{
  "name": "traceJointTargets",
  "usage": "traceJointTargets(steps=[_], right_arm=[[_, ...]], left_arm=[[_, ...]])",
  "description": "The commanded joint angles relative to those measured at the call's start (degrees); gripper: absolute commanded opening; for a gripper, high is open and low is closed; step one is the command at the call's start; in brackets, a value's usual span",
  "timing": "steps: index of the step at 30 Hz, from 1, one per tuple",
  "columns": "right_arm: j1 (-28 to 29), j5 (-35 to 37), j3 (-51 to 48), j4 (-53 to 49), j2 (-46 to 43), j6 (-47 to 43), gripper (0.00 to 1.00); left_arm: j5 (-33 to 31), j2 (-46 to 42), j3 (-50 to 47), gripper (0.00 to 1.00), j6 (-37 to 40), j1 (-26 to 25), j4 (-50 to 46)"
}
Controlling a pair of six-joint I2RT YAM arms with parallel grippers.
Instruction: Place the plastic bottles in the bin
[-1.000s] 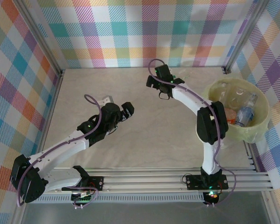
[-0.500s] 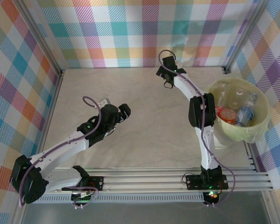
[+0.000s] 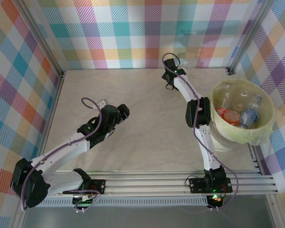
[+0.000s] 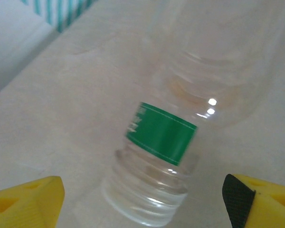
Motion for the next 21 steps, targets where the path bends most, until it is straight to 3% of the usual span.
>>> traceJointTargets(steps=[1, 15, 21], right_arm=[[-1.57, 1.41, 0.51, -3.45, 0.32, 7.32, 0.84], [-3.04, -2.27, -2.14, 1.22, 0.11, 4.98, 0.61], [-3.04, -5.0, -9.94, 7.19, -4.73, 1.27, 0.48]], left_arm=[[-1.38, 0.68, -0.6, 1.0, 0.16, 0.69, -1.0], [-0.44, 1.14, -0.47, 1.0, 0.68, 1.54, -1.24], [-0.39, 0.15, -0.94, 1.0, 0.14, 1.55, -1.49]])
